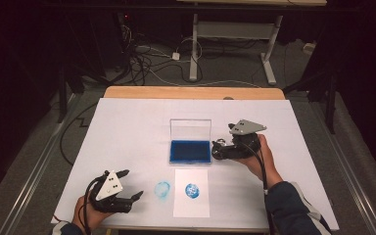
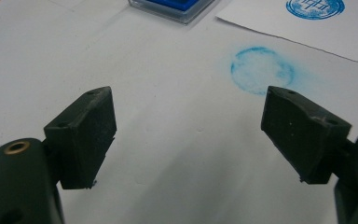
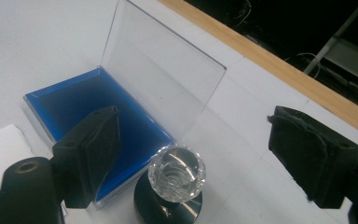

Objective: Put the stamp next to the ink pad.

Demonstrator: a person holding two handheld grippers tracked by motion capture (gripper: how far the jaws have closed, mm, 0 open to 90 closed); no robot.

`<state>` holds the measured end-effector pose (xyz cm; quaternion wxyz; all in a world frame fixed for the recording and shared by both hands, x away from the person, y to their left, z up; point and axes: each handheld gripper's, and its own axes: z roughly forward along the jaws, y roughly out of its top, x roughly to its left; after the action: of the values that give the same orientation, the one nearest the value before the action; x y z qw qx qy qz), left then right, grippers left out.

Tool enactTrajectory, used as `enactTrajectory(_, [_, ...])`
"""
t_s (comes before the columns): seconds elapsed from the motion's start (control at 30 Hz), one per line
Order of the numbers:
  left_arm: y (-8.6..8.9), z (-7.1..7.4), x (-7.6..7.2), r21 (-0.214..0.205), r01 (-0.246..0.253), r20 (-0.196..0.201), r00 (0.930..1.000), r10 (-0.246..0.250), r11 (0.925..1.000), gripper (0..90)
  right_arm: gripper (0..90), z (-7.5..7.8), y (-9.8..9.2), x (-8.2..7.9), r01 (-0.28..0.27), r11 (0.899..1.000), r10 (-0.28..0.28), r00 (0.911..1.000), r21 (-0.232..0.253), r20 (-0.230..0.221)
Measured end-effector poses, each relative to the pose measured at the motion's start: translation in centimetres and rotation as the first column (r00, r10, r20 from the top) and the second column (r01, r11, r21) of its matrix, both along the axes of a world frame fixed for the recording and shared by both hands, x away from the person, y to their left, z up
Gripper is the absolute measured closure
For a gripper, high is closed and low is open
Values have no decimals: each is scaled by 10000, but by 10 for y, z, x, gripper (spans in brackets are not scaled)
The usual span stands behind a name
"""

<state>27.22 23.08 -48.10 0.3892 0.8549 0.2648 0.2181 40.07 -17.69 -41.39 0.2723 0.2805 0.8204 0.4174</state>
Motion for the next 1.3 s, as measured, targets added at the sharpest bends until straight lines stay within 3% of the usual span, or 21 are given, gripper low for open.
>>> enactTrajectory(0.4, [-1, 0, 0, 3, 18, -11, 10000, -18, 10000, 170, 162, 13, -7, -20, -262, 9997, 263, 9983, -12, 512])
enactTrajectory(0.77, [-1, 0, 2, -54, 35, -34, 10000, -35, 10000, 170, 167, 18, -17, -46, -646, 9979, 637, 9913, 43, 1152])
enactTrajectory(1.17, [-2, -1, 6, -75, 17, -141, 9999, -18, 10000, 170, 169, 9, -31, -62, -804, 9959, 859, 9839, -410, 1564])
enactTrajectory(1.3, [-3, -1, 6, -83, 41, -85, 10000, -42, 10000, 170, 176, 4, -39, -70, -887, 9957, 917, 9813, -256, 1690])
